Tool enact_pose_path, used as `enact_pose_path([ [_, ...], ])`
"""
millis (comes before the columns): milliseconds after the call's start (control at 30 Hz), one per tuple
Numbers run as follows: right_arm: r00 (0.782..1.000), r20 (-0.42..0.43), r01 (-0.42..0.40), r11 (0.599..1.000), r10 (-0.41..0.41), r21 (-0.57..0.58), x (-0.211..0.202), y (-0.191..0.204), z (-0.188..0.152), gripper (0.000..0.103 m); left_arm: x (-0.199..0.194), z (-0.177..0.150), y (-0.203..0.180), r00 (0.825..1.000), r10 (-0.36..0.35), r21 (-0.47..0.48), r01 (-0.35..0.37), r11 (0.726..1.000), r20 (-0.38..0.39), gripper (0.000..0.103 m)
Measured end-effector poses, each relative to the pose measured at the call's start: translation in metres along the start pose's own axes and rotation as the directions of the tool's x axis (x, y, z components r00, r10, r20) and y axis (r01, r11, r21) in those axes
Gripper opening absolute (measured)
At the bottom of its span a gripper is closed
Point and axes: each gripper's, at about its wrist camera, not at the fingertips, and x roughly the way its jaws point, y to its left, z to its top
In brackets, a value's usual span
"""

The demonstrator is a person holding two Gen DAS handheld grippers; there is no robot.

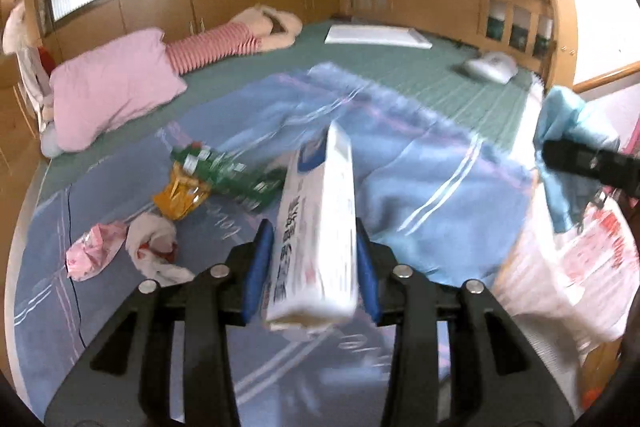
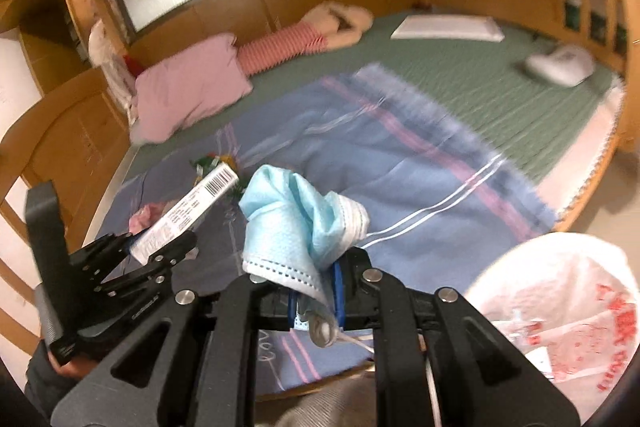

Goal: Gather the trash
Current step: 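Carry the mask and ointment box to the bin and open both tools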

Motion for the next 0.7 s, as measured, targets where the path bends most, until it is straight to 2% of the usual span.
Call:
enact_pose_path([
  [33,1.0,0.019,0.01,1.0,-0.01,0.007,-0.014,-0.005,-0.001,0.015,-0.011,0.006,-0.014,1.0,-0.017,0.004,0.017,1.0,0.015,0.024],
  [167,0.995,0.074,0.065,0.997,-0.067,0.038,-0.066,-0.032,-0.009,0.015,-0.038,0.017,-0.065,0.996,-0.065,0.05,0.063,0.997,0.055,0.025],
  [233,0.992,0.073,0.099,0.994,-0.103,0.048,-0.081,-0.045,-0.016,0.015,-0.038,0.021,-0.095,0.994,-0.09,0.079,0.085,0.993,0.056,0.024],
  [400,0.981,0.065,0.175,0.977,-0.184,0.125,-0.117,-0.089,-0.036,0.015,-0.021,0.03,-0.116,0.989,-0.147,0.032,0.147,0.989,0.026,0.023],
  [533,0.969,0.091,0.213,0.961,-0.231,0.175,-0.14,-0.11,-0.044,0.015,-0.027,0.037,-0.129,0.985,-0.164,0.069,0.161,0.985,0.051,0.023],
  [700,0.956,0.117,0.242,0.947,-0.27,0.212,-0.164,-0.121,-0.053,0.015,-0.045,0.043,-0.163,0.975,-0.207,0.112,0.198,0.974,0.08,0.023],
])
